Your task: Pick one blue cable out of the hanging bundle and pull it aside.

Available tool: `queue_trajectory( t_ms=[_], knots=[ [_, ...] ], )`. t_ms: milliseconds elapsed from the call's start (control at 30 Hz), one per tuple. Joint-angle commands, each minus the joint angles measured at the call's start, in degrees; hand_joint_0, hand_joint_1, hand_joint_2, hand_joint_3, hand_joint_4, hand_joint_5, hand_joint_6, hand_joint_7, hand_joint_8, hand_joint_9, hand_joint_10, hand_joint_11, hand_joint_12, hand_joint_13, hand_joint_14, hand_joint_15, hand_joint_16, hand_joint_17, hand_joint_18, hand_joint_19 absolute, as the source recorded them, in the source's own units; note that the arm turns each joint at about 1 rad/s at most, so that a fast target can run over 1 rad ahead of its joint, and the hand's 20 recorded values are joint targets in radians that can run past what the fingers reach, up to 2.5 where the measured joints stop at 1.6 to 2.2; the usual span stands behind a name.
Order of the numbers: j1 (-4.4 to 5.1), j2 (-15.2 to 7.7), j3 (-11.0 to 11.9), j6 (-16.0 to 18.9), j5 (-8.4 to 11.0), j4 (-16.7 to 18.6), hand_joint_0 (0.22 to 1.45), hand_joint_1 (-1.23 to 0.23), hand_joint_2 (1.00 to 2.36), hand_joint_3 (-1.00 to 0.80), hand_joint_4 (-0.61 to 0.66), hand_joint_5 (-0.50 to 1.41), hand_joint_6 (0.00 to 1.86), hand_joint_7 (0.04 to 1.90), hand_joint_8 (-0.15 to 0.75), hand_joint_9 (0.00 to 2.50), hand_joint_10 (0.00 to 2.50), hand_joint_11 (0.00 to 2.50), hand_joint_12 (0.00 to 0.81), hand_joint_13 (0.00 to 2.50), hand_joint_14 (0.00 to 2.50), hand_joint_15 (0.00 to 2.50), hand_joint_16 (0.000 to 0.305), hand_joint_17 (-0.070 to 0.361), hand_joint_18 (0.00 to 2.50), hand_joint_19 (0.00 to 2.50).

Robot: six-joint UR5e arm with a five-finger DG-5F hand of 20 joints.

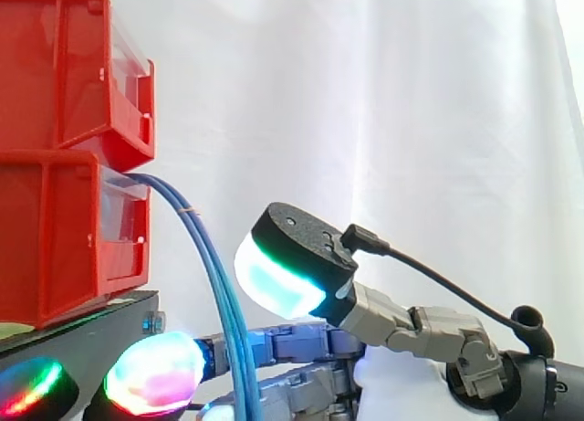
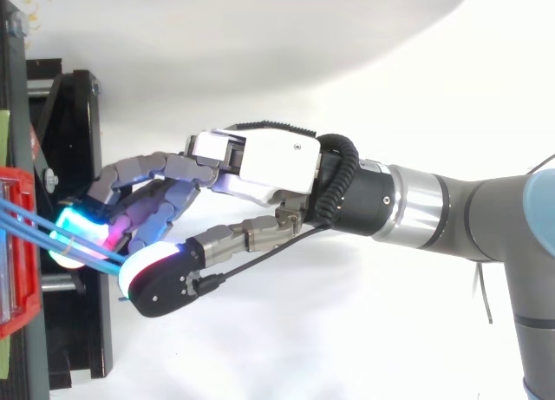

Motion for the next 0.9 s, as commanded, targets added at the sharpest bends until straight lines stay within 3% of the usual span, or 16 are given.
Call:
queue_trajectory(
  t_ms=[0, 233, 367, 533, 867],
  knots=[
    [0.06, 0.04, 0.0, 1.58, -0.33, 0.25, 0.53, -0.55, 1.0, -0.45, 0.34, -0.13, 0.5, 0.84, 0.384, 1.12, 0.01, 0.46, 0.393, 0.82, 0.01, 0.39, 0.048, 0.108, 0.51, 0.42],
    [0.33, 0.04, 0.0, 5.09, -1.04, -0.01, 0.55, -0.56, 1.0, -0.45, 0.35, -0.11, 0.5, 0.91, 0.386, 1.14, 0.02, 0.47, 0.388, 0.87, 0.02, 0.42, 0.046, 0.105, 0.53, 0.43],
    [-0.02, 1.36, 0.0, 7.47, -2.27, -0.63, 0.56, -0.57, 1.0, -0.45, 0.35, -0.11, 0.5, 0.94, 0.385, 1.15, 0.02, 0.49, 0.385, 0.88, 0.02, 0.43, 0.046, 0.103, 0.54, 0.44],
    [-0.02, 3.21, 0.0, 7.64, -2.44, -6.69, 0.57, -0.57, 1.0, -0.44, 0.34, -0.1, 0.5, 0.96, 0.38, 1.16, 0.01, 0.49, 0.381, 0.89, 0.02, 0.43, 0.045, 0.102, 0.55, 0.44],
    [-0.29, 5.23, 0.0, 7.82, -2.53, -12.14, 0.59, -0.59, 1.01, -0.43, 0.33, -0.1, 0.5, 1.01, 0.38, 1.18, 0.02, 0.51, 0.379, 0.91, 0.02, 0.45, 0.044, 0.1, 0.56, 0.46]
  ],
)
